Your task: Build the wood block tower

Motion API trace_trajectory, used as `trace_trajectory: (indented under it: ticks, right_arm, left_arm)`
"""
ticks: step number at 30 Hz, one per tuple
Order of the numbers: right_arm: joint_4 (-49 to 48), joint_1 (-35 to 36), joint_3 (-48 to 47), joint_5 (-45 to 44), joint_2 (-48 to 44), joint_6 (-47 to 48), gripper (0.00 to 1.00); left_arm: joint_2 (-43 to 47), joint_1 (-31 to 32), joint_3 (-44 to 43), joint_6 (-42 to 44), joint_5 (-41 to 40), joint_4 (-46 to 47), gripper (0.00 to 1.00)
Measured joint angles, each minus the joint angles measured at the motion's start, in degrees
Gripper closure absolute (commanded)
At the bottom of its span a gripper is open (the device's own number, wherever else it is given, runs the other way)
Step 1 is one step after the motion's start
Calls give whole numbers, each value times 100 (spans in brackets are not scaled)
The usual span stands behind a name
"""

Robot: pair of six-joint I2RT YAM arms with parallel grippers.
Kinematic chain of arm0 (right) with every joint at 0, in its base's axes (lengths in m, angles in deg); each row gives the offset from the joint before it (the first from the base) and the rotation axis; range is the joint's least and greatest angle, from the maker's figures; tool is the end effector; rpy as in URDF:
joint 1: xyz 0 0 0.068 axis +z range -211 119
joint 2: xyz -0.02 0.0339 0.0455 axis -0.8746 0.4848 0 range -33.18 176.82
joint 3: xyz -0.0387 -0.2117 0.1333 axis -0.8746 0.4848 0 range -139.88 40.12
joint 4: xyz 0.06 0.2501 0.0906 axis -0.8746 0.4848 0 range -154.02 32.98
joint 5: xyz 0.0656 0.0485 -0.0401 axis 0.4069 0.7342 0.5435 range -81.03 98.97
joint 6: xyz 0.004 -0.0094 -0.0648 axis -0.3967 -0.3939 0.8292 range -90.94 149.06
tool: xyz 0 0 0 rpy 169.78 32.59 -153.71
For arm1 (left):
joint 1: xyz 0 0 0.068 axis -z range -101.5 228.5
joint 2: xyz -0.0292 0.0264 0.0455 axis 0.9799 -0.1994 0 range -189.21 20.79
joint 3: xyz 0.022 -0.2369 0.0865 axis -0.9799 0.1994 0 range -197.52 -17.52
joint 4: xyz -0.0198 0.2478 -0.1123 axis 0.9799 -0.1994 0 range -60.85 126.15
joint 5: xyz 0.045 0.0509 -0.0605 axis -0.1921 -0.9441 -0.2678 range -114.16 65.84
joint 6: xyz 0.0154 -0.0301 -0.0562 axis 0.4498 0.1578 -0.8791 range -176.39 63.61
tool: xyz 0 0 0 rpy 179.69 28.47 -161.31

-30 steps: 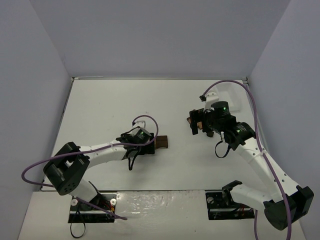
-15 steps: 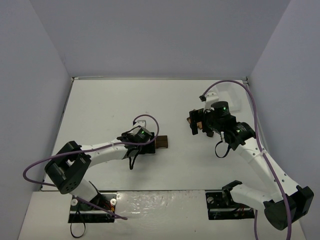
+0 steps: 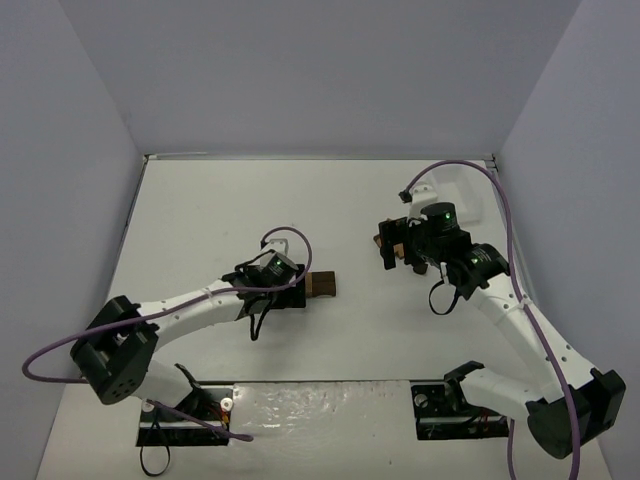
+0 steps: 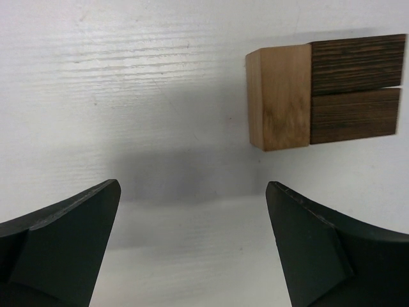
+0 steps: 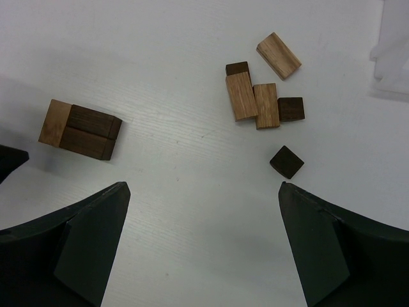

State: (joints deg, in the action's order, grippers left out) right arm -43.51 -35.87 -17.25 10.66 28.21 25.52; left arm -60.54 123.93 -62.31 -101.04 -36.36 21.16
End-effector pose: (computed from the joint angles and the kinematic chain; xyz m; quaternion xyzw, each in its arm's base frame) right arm 0.2511 0.1195 0.3171 -0.1654 0.8247 0.1458 0.5208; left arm 0.2204 -0.2082 0.1520 -0.0286 0.9391 -0.1608 0.3024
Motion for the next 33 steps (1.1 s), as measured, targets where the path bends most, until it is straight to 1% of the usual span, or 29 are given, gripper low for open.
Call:
trace_trajectory:
  ticks: [2,5,7,9,10,11,14,17,21,28,33]
  right_arm:
    - [-9,-43,-4,-5,141,-13,3]
    - [-11,-141,-27,1,556,-35,9]
    - [-19,-245,-117,13,958,-74,14]
    - [-37,-354,-221,21,1368,-107,18]
    - [-44,-397,-279,20,1570,-114,21]
    - [-46,-434,-353,18,1758,-117,27]
    - [-98,-529,-574,-11,2225,-115,34]
    - [-241,-623,-756,-16,2628,-111,34]
    - [-476,-749,-860,31,3153,-38,36]
    - [-650,-819,-961,66,3997,134,43]
    - [-765,-819,-1086,64,4280,222,48]
  left_arm:
    - [344,-2,-121,86,-43,-265,3]
    - [787,-52,-478,258,-120,-626,3]
    - [980,-209,-745,392,-88,-827,3]
    - [1150,-500,-952,537,12,-974,3]
    - [1225,-703,-1021,619,101,-1039,3]
    - [1282,-912,-1065,701,172,-1099,3]
    - [1398,-1566,-1126,958,393,-1313,3]
    - [1439,-2040,-1142,1290,575,-1527,3]
    - [1523,-2438,-1142,1700,767,-1739,3]
    - [2125,-2821,-1019,2318,778,-1812,3]
    - [2509,-2911,-648,2552,725,-1739,3]
